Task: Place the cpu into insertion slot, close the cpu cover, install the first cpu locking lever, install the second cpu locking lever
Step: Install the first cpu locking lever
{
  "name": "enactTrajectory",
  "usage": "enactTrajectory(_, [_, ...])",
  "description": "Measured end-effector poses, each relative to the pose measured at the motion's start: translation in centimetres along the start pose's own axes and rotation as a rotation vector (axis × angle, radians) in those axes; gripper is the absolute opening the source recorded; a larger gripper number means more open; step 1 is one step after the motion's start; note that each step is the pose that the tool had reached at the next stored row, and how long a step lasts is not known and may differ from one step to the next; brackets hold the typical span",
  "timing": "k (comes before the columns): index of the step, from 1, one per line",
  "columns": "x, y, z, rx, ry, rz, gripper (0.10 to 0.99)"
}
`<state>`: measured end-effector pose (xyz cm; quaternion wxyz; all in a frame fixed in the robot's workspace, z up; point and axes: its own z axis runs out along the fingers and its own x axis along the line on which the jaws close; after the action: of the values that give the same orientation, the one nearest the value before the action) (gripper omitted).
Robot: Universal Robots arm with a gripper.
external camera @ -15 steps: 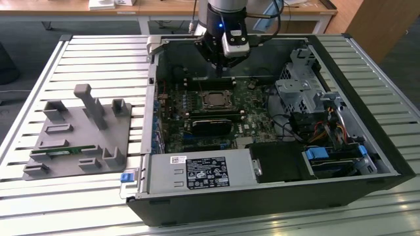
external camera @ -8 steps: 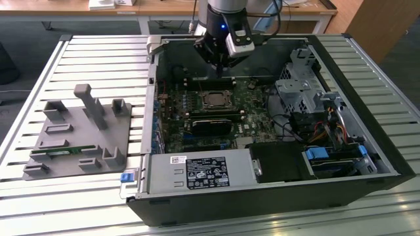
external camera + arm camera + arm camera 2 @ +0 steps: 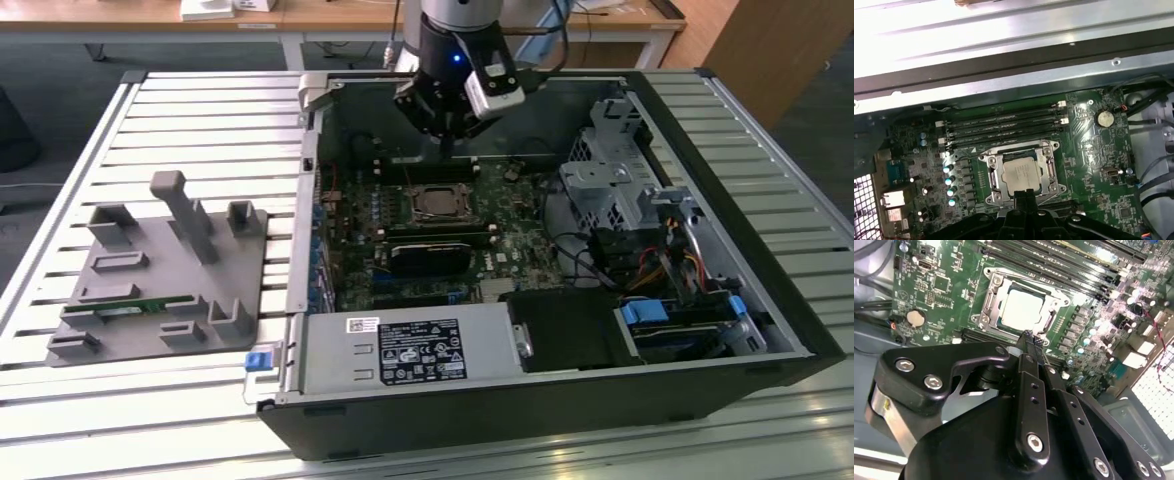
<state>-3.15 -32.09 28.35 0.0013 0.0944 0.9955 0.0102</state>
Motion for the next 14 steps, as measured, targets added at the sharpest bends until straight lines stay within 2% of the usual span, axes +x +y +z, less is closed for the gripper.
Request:
enactTrajectory(5, [1.14, -0.23, 0.36, -0.001, -0.0049, -0.004, 0.106])
enactTrajectory(12, [3.49, -0.69, 0.90, -0.003, -0.0126, -0.005, 0.106])
enactTrajectory(14, [3.92, -0.77, 1.07, -0.003, -0.0135, -0.005, 0.106])
